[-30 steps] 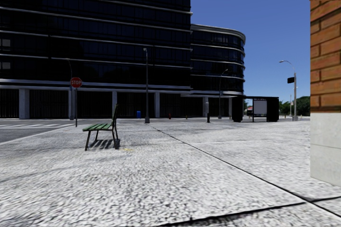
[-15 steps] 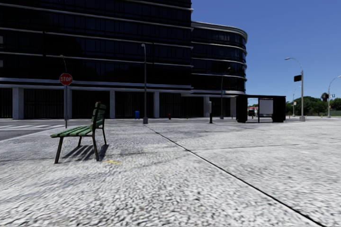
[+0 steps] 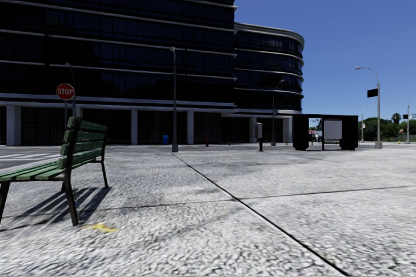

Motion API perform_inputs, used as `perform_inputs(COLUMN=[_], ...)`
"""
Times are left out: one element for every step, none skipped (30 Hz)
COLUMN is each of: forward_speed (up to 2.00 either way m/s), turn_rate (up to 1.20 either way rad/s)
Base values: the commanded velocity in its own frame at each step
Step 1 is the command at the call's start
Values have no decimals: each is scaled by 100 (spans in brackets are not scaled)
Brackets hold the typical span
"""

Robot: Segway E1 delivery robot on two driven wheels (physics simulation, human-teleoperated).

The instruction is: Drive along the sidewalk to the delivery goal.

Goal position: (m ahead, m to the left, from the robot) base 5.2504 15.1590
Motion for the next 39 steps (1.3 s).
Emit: perform_inputs(forward_speed=[200, 200, 200, 200, 200, 200, 200, 200, 200, 200, 200, 200, 200, 200, 200, 200, 200, 200, 200, 200, 200, 200, 200, 200, 200, 200, 200, 200, 200, 200, 200, 200, 200, 200, 200, 200, 200, 200, 200], turn_rate=[0, 0, 0, 0, 0, 0, 0, 0, 0, 0, 0, 0, 0, 0, 0, 1, 1, 10, 18, 27, 33, 33, 36, 37, 37, 37, 37, 37, 37, 37, 37, 37, 37, 37, 37, 37, 37, 37, 37])
